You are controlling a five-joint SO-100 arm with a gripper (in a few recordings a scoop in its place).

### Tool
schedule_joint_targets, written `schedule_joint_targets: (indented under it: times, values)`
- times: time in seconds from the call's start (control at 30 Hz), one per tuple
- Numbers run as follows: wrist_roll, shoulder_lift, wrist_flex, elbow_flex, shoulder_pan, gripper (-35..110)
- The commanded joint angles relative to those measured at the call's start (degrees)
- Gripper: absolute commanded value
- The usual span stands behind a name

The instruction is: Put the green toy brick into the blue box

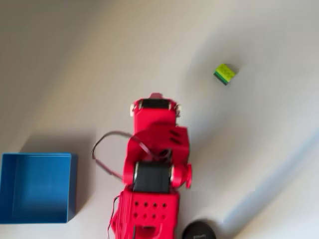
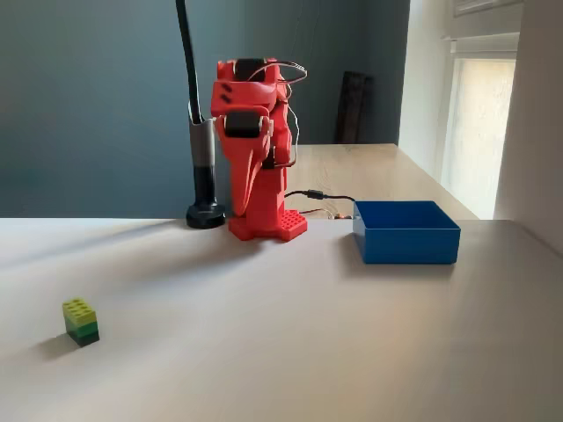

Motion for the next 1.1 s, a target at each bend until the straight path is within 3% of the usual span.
schedule_joint_targets:
  times: [0.0,0.57,1.07]
  values:
    - [-0.44,-7.91,0.70,-11.07,5.45,4]
    - [5.98,-42.98,5.19,-40.08,24.79,20]
    - [13.27,-64.42,9.67,-56.95,26.28,19]
